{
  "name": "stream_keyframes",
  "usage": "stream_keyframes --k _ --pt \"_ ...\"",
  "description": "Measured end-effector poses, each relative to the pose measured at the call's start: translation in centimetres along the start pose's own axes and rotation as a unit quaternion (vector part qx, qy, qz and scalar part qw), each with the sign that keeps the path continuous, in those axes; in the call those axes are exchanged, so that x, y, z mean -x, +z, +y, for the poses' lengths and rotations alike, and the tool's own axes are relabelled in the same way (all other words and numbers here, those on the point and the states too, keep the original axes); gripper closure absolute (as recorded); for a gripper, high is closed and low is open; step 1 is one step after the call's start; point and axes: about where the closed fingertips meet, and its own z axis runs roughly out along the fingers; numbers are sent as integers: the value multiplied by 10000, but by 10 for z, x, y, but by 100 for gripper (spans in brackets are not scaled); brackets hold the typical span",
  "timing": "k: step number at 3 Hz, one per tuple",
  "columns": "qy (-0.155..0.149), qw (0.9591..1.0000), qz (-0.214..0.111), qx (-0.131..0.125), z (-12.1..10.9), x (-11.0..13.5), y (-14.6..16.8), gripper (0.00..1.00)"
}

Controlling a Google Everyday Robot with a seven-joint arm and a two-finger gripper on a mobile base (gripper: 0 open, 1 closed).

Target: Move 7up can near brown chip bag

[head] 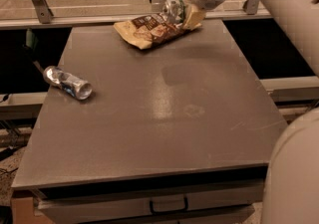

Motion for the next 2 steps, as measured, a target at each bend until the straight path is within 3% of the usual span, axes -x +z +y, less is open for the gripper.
stream_keyframes --k 1,2 --pt "148 9996 14 233 13 -5 26 100" --pt "281 9985 98 459 26 -14 42 86"
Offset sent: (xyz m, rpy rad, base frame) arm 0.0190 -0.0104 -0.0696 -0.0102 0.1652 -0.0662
